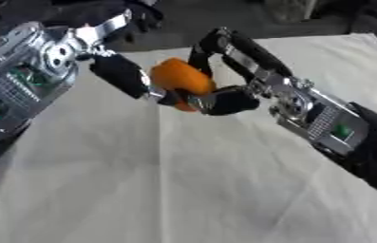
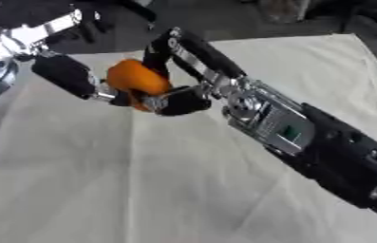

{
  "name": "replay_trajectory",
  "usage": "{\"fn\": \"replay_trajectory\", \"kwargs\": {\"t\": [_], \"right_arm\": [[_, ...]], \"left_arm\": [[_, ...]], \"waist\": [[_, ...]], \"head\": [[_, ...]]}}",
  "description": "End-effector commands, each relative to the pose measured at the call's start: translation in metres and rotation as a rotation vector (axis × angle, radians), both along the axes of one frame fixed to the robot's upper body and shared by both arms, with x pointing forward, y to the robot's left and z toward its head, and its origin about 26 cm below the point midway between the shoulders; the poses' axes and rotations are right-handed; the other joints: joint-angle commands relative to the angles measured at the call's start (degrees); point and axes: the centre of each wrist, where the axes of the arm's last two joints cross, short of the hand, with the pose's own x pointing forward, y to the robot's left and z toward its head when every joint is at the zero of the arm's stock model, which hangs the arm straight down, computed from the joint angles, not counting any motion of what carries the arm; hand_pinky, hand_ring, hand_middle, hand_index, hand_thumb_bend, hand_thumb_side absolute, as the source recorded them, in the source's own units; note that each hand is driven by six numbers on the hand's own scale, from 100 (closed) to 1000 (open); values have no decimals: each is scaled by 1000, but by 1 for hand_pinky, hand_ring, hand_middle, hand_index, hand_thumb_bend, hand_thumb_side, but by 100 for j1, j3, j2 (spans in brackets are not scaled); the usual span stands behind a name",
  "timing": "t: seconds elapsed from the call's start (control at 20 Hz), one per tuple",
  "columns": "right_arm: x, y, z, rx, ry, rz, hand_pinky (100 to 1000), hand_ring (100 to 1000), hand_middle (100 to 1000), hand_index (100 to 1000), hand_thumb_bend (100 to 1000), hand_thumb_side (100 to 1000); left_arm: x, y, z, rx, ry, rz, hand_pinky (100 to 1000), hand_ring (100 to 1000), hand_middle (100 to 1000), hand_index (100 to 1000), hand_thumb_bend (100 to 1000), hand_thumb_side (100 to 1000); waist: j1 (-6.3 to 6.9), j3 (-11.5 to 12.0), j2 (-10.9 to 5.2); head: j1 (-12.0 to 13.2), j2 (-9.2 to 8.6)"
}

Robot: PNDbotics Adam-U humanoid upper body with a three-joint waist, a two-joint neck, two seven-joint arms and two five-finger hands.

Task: Pick up the objects with one hand, pass them to the other hand, and then place them into the box on the other side of the table.

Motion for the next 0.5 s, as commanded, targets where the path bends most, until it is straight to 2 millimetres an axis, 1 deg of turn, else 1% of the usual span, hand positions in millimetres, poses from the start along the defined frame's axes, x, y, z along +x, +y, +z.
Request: {"fn": "replay_trajectory", "kwargs": {"t": [0.05,0.1,0.2,0.25,0.3,0.35,0.4,0.5], "right_arm": [[-2,1,9,-13,-44,19,680,562,264,460,223,100],[-2,1,8,-15,-45,21,681,562,264,460,223,100],[-2,0,8,-18,-49,22,681,561,264,459,223,100],[-2,0,8,-19,-53,22,681,561,264,459,223,100],[-2,0,7,-19,-56,22,681,561,264,459,223,100],[-2,0,7,-20,-57,23,681,561,263,459,224,100],[-2,0,6,-20,-58,24,679,561,263,458,224,100],[-3,0,6,-22,-58,26,679,561,263,458,227,100]], "left_arm": [[-5,-3,8,-2,12,-61,820,759,782,859,751,369],[-5,-4,7,-1,27,-75,820,758,777,853,728,345],[-3,-4,5,1,64,-89,813,742,742,808,553,242],[-1,-3,4,2,82,-88,803,718,708,775,440,180],[1,-3,2,2,96,-84,793,696,678,746,361,120],[2,-3,1,4,109,-78,772,652,624,688,274,100],[4,-3,0,9,116,-72,756,627,595,659,246,100],[5,-3,-3,27,123,-69,744,604,552,620,213,100]], "waist": [[47,-1,-63],[47,-1,-60],[44,-6,-54],[41,-8,-51],[40,-10,-49],[39,-11,-47],[39,-12,-45],[39,-12,-42]], "head": [[-33,-56],[-37,-54],[-35,-47],[-39,-46],[-41,-47],[-38,-50],[-36,-54],[-38,-61]]}}
